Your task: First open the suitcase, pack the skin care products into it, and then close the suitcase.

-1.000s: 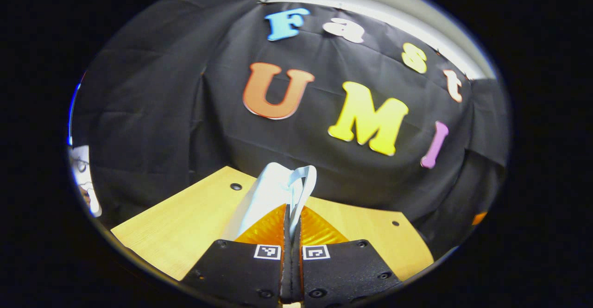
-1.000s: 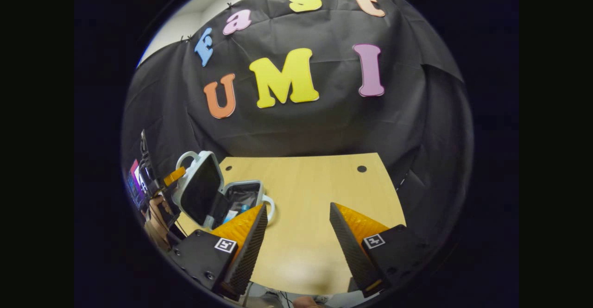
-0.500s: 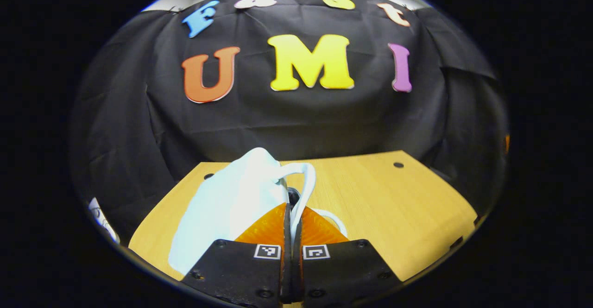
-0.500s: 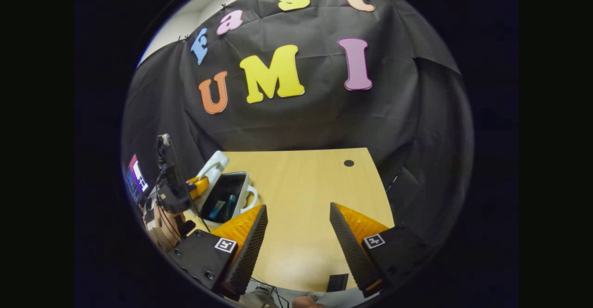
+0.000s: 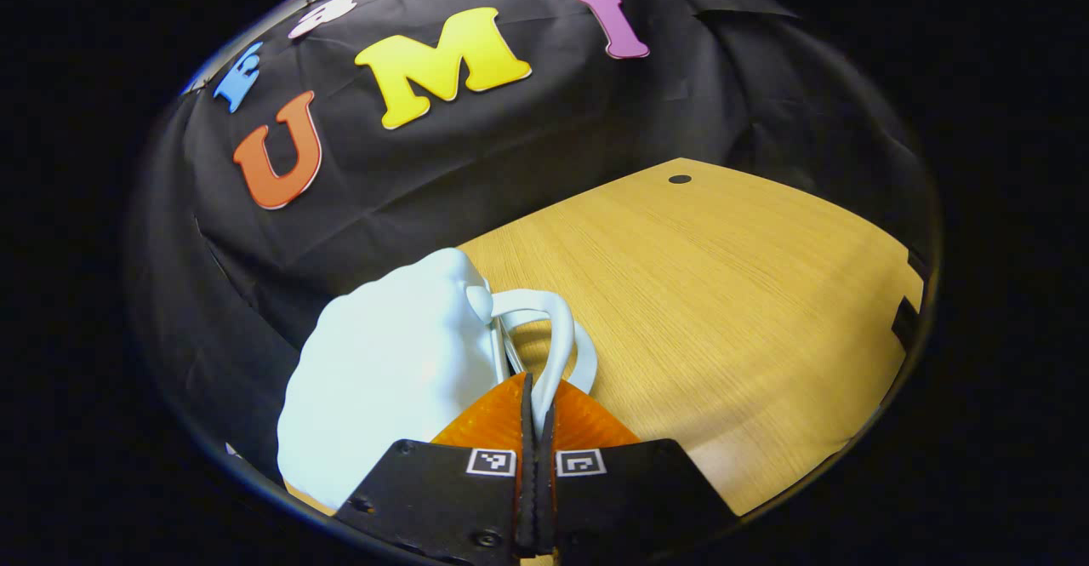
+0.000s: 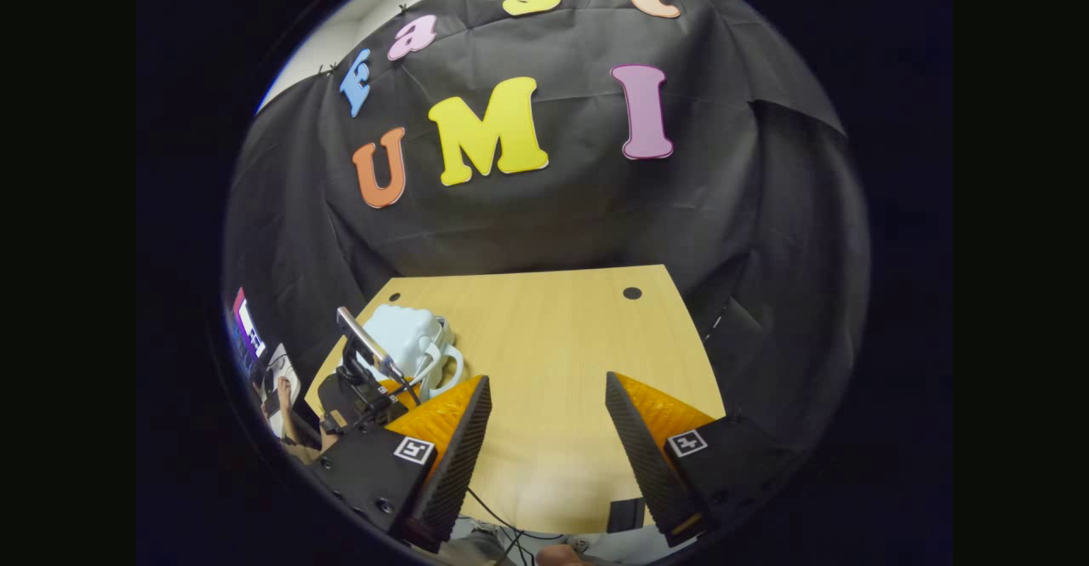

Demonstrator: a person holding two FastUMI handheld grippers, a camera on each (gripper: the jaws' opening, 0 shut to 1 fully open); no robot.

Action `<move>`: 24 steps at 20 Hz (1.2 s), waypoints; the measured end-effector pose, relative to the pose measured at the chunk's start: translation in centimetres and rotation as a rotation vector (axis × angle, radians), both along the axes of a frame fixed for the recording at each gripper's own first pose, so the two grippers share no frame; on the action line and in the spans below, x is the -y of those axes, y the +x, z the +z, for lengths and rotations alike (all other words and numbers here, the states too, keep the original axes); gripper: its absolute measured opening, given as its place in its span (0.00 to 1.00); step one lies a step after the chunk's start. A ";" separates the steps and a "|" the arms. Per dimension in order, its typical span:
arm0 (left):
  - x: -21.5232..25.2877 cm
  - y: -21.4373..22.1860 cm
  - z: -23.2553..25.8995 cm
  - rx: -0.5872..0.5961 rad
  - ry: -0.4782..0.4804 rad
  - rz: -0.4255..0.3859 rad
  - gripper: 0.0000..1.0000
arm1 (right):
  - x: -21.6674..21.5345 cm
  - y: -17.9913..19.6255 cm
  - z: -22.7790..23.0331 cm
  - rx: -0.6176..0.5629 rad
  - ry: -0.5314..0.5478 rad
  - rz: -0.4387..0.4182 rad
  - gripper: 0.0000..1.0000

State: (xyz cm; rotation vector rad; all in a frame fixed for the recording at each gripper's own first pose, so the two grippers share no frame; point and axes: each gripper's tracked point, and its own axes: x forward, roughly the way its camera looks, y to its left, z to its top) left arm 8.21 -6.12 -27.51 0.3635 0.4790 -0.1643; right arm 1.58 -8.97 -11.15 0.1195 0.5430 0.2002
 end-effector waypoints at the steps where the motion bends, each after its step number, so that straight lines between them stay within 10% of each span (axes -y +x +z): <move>1: 0.1 0.0 -0.1 -0.002 0.011 -0.006 0.03 | -0.1 -0.1 -0.1 -0.007 0.001 -0.002 0.81; 15: 0.3 0.2 -1.2 -0.020 0.295 -0.064 0.05 | -1.3 0.0 3.6 0.072 -0.003 0.022 0.81; 18: 1.5 0.1 -1.5 -0.038 0.197 -0.066 0.60 | -0.9 0.4 5.6 0.126 -0.003 0.006 0.80; 24: 1.5 -1.4 8.3 0.107 -0.079 0.001 0.97 | -0.7 2.0 8.2 0.223 -0.010 -0.067 0.80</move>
